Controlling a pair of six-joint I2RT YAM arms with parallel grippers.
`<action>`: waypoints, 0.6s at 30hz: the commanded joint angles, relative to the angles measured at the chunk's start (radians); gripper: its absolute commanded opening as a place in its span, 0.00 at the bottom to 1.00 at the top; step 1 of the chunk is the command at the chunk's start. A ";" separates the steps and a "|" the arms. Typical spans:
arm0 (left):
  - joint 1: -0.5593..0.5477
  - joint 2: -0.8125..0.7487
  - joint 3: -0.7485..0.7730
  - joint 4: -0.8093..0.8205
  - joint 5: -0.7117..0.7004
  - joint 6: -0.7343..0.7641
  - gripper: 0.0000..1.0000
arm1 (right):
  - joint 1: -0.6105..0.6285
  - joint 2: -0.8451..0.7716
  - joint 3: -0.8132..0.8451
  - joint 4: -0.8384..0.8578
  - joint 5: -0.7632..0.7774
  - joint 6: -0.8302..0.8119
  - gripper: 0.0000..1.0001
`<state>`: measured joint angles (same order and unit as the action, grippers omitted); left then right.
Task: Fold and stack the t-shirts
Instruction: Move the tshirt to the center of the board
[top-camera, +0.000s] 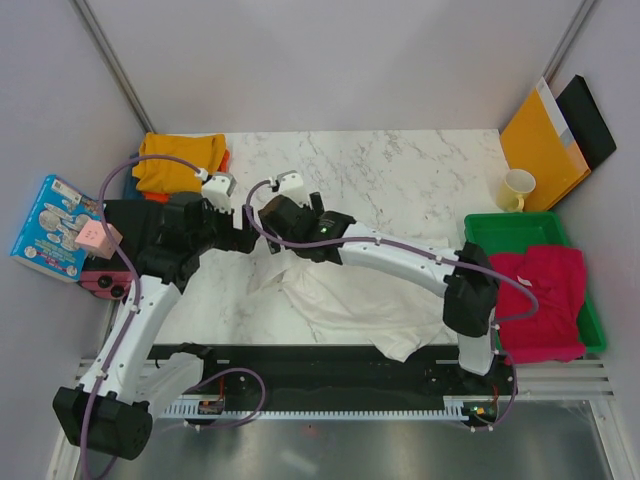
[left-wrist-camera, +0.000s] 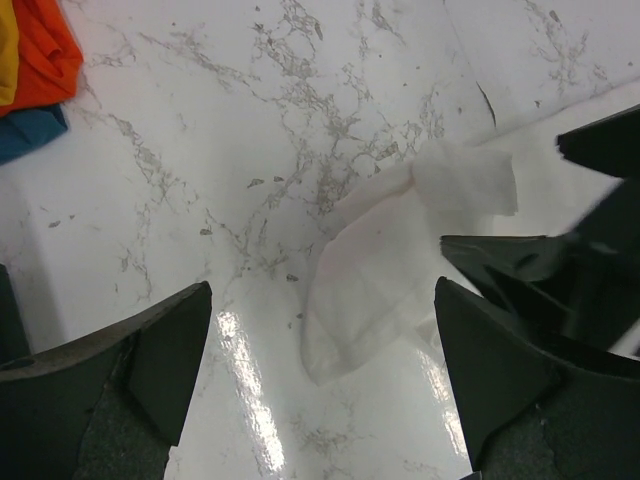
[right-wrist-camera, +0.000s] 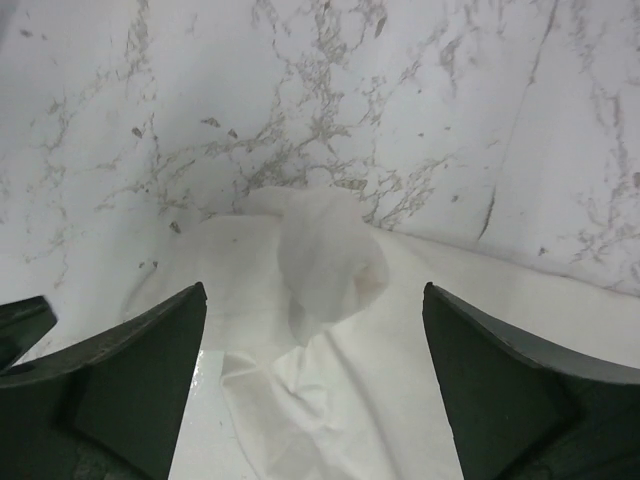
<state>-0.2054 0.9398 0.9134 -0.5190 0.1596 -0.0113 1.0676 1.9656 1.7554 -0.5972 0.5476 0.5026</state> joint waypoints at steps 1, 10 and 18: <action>-0.003 0.030 0.001 0.047 0.040 0.001 1.00 | -0.017 -0.218 -0.060 0.042 0.142 0.022 0.97; -0.035 0.126 0.001 0.051 0.198 0.048 1.00 | -0.040 -0.525 -0.342 0.043 0.239 0.108 0.97; -0.163 0.275 0.031 0.100 0.189 0.097 0.94 | -0.052 -0.619 -0.496 -0.012 0.259 0.189 0.95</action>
<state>-0.3363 1.1484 0.9112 -0.4789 0.3077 0.0330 1.0180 1.3796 1.3022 -0.5732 0.7677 0.6296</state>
